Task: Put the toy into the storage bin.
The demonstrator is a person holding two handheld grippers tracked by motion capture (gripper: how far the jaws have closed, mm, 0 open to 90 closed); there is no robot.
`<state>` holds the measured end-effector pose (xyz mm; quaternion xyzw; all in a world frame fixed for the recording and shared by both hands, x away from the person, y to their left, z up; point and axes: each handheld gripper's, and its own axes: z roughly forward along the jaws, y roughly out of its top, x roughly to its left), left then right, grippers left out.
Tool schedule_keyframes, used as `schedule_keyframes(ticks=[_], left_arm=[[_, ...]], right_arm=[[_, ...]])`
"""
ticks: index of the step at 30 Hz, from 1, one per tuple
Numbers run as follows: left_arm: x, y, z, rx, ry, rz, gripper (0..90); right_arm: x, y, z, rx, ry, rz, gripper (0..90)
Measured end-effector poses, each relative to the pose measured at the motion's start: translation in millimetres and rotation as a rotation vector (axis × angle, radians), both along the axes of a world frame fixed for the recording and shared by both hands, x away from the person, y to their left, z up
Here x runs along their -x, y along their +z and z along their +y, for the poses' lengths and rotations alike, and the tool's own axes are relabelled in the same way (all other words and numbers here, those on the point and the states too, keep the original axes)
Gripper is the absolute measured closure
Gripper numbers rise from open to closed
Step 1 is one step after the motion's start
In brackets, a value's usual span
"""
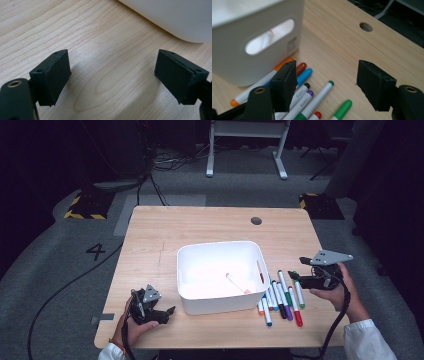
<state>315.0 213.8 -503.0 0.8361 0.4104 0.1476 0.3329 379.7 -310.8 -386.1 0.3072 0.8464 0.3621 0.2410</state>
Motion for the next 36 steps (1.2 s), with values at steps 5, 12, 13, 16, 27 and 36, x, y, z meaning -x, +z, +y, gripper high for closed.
schedule_keyframes(ticks=[5, 12, 13, 16, 27, 36], left_arm=[[0.1, 0.0, -0.1, 0.001, 0.002, 0.001, 13.5], [0.1, -0.1, -0.1, 0.001, 0.002, 0.001, 13.5], [0.0, 0.0, 0.0, 0.0, 0.0, 0.0, 13.5], [0.0, 0.0, 0.0, 0.0, 0.0, 0.0, 13.5], [0.0, 0.0, 0.0, 0.0, 0.0, 0.0, 13.5], [0.1, 0.0, -0.1, 0.0, 0.001, 0.0, 13.6]], right_arm=[[-5.1, -25.4, -12.3, 0.014, -0.096, 0.033, 33.1], [-13.0, -56.9, -22.3, 0.013, -0.198, 0.087, 34.9], [-14.1, -61.6, -24.0, 0.019, -0.201, 0.093, 35.9], [-15.2, -70.8, -25.6, 0.012, -0.212, 0.113, 37.9], [-25.5, -95.5, -28.0, 0.005, -0.268, 0.174, 52.2], [-32.7, -103.2, -39.3, -0.057, -0.303, 0.205, 69.4]])
